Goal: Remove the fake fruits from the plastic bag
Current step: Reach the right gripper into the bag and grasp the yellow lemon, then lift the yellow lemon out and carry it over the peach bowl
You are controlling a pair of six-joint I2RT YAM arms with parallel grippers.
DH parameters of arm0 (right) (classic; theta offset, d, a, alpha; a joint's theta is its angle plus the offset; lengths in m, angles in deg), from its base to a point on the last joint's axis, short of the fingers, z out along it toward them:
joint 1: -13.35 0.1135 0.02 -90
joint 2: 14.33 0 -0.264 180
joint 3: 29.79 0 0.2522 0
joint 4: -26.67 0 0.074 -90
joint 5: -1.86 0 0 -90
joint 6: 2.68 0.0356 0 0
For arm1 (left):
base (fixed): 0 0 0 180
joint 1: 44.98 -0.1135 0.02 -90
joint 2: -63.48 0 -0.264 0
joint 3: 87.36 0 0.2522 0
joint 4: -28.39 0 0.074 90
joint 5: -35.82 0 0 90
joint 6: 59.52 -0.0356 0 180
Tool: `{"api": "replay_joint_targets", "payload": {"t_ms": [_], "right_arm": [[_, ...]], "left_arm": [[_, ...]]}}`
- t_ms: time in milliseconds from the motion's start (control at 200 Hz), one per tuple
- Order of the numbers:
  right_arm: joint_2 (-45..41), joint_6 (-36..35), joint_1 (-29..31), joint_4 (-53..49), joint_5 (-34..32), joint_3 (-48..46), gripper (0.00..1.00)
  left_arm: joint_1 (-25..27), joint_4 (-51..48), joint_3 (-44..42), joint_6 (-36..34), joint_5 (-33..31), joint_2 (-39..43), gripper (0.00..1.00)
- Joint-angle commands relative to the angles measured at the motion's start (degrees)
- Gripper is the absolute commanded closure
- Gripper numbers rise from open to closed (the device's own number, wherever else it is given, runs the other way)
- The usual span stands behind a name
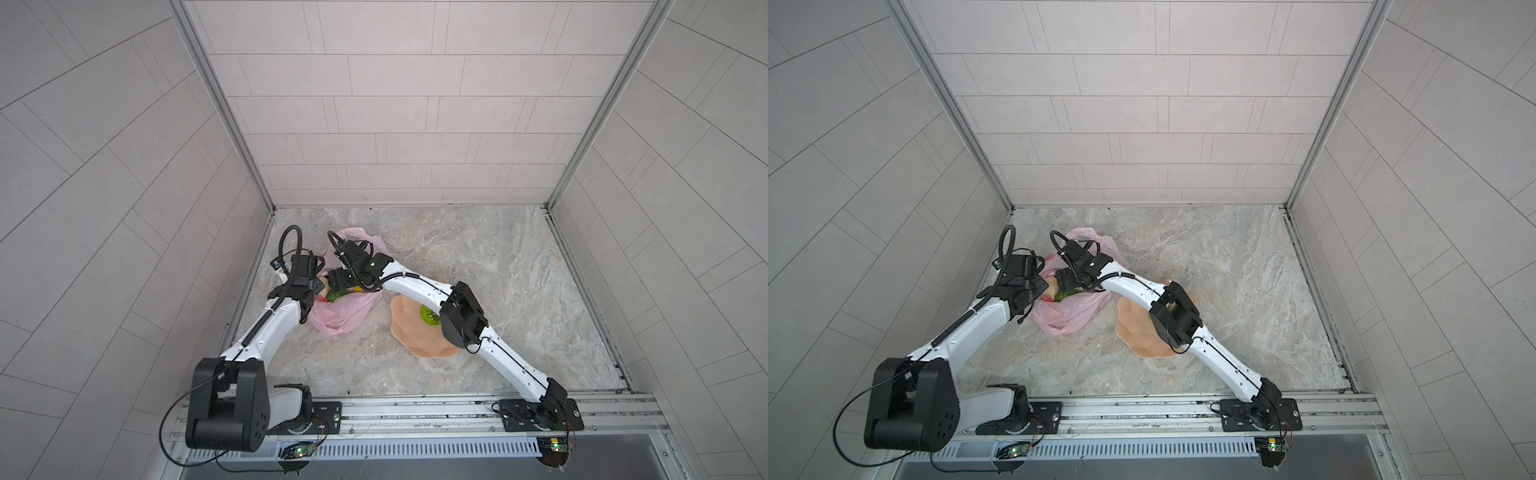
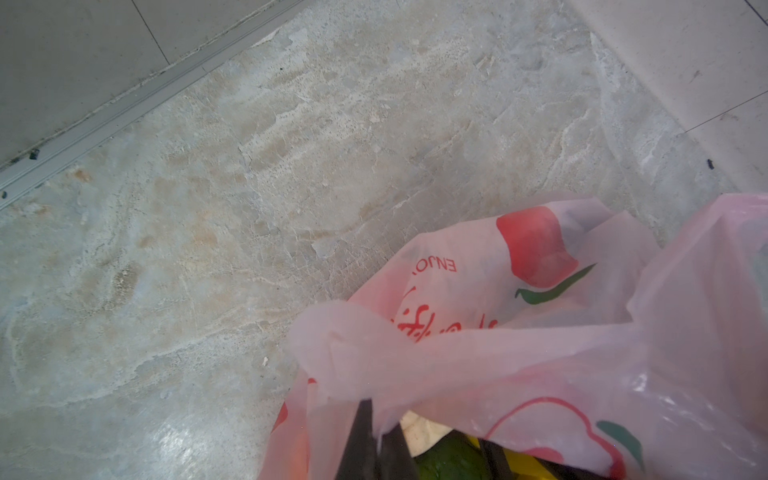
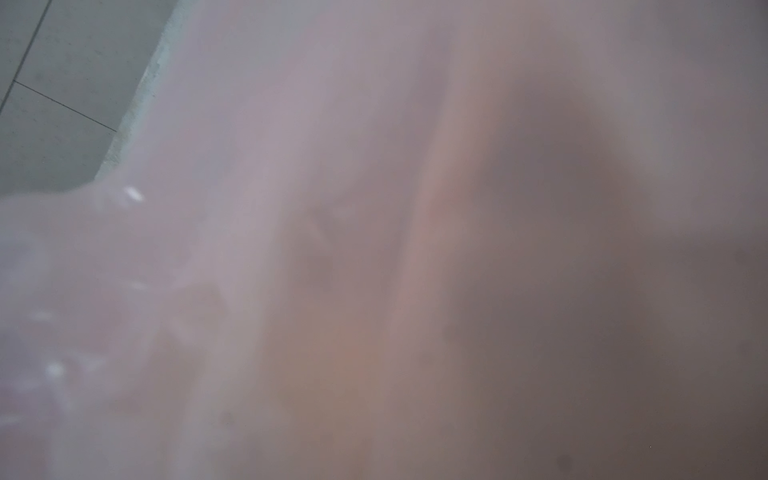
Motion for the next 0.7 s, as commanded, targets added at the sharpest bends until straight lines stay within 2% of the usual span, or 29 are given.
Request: {"api": "replay_joint_targets", "payload": {"t_ms": [0, 215, 585, 696], "right_arm": [[0.6, 0.6, 0.5, -1.4, -1.7, 1.3, 0.23], [-0.2, 0.1, 0.5, -2.4, -1.8, 1.6, 0.35], [-5.3, -1.5, 0.7, -6.1, -2.5, 1.1, 0.43], [-9.6, -2.1, 0.8, -4.7, -3.6, -3.7, 0.44]], "left_arm": [[-0.4, 0.2, -0.8, 0.4, -0.2, -0.3, 1.0], [-0.5, 0.2, -0.7, 0.4, -0.1, -0.3, 1.0], [-0.5, 0.3, -0.9, 0.1, -0.5, -0.2, 1.0], [-0.6, 0.2, -0.9, 0.0, -0.8, -0.1, 1.0]]}}
